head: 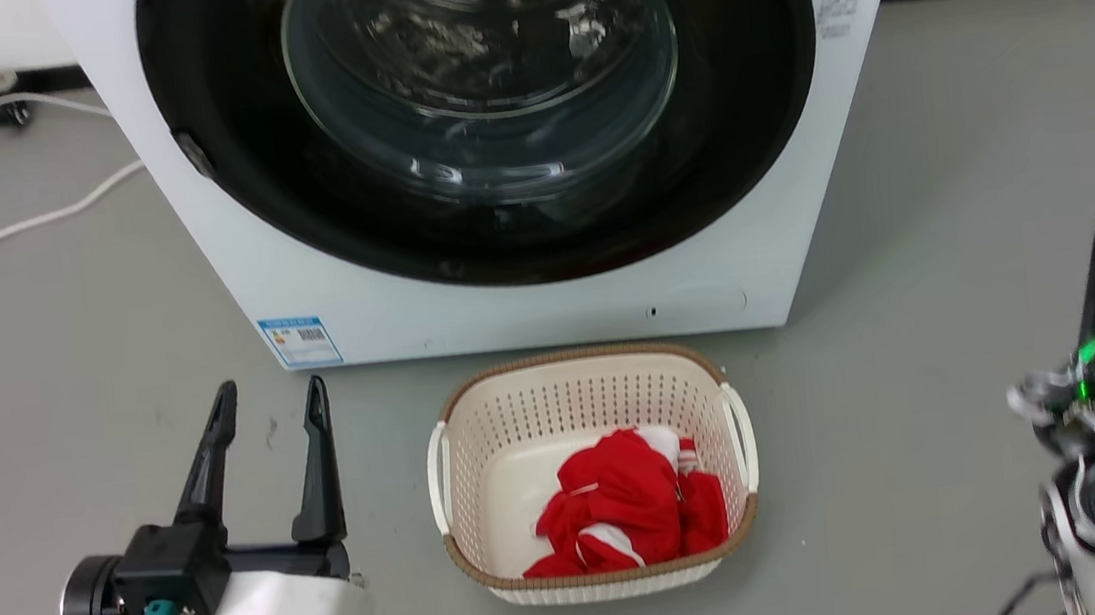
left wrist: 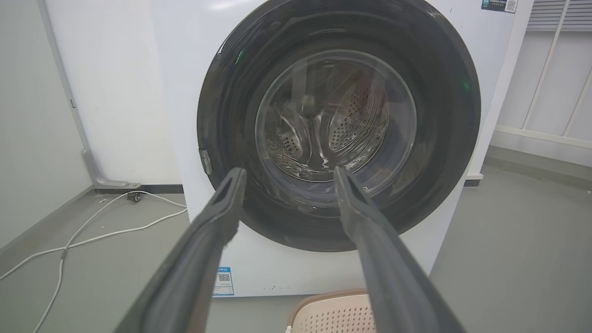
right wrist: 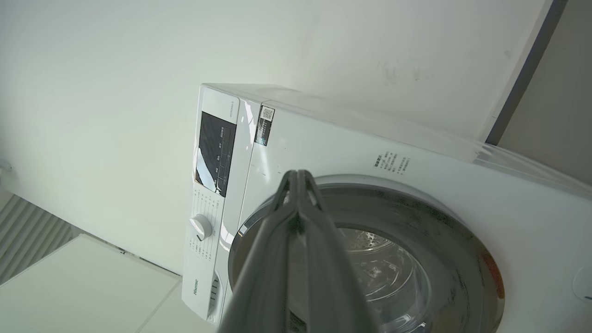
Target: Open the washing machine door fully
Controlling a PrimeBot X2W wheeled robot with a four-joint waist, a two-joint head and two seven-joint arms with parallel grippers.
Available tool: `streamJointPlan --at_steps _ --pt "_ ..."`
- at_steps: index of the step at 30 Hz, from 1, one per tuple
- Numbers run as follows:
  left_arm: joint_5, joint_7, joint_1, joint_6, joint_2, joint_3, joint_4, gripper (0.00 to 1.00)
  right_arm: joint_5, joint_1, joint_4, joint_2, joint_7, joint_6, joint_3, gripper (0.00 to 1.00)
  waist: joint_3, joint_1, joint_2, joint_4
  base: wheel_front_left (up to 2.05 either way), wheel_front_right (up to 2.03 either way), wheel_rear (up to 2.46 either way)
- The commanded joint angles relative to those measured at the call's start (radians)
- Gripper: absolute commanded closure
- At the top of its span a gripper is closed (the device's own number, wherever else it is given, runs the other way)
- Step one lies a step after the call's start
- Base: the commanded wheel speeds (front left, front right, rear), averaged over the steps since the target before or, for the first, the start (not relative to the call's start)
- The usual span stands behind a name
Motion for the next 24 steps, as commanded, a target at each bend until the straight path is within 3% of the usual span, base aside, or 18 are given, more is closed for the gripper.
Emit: streamJointPlan --at_steps 1,8,24 --pt "-0.01 -0.003 -0.024 -0.002 0.003 0.002 -0.004 0.0 -0.004 -0.073 0.034 0.0 -0.002 0.0 0.003 1.0 0.045 0.0 0.0 -0.002 0.0 0.0 0.0" --pt "-0.028 -0.003 -0.103 -0.005 0.024 0.011 -0.044 0.0 -0.068 -0.39 0.21 -0.036 0.09 0.0 -0.026 1.0 0.181 0.0 0.0 0.0 0.0 0.0 0.0" --pt "-0.051 -0.003 -0.21 -0.007 0.055 -0.003 -0.093 0.0 -0.243 -1.042 0.72 -0.114 0.544 0.0 -0.021 1.0 0.321 0.0 0.0 0.018 0.0 0.0 0.0"
